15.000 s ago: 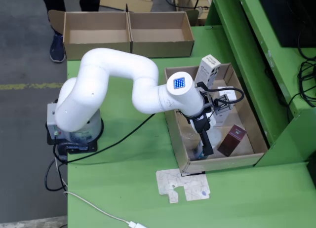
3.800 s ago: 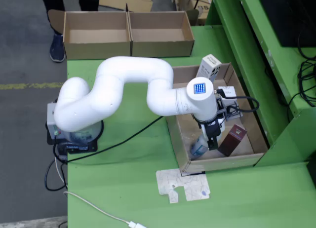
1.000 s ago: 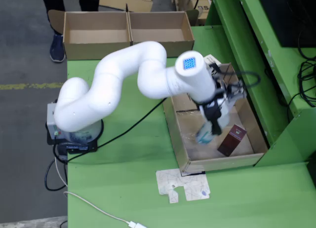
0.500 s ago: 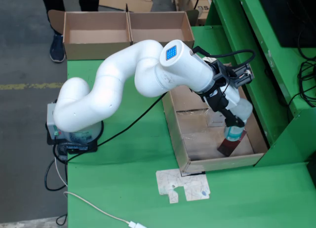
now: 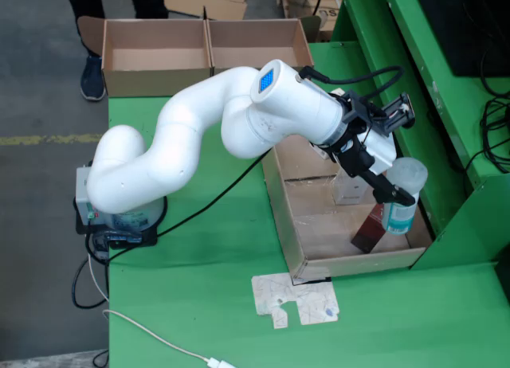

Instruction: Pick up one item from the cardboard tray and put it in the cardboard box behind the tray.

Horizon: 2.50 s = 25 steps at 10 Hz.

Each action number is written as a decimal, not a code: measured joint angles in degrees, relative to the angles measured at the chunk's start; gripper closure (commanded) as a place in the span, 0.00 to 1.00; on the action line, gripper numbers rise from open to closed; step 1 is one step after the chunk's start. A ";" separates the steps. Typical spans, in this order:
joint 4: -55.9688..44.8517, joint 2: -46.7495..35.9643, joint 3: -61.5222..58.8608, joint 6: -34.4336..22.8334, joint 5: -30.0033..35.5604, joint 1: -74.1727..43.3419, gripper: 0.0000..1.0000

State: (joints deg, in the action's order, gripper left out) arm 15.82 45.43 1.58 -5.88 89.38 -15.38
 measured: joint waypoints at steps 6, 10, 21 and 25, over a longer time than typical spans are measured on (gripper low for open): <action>0.00 0.00 0.00 0.00 0.00 0.09 1.00; 0.00 0.00 0.00 0.00 0.00 0.09 1.00; -23.29 -11.86 -0.09 -11.08 19.07 -13.62 1.00; -33.48 -16.34 -0.18 -16.18 23.64 -19.51 1.00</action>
State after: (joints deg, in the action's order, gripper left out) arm -17.66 29.09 1.40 -22.06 113.02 -34.89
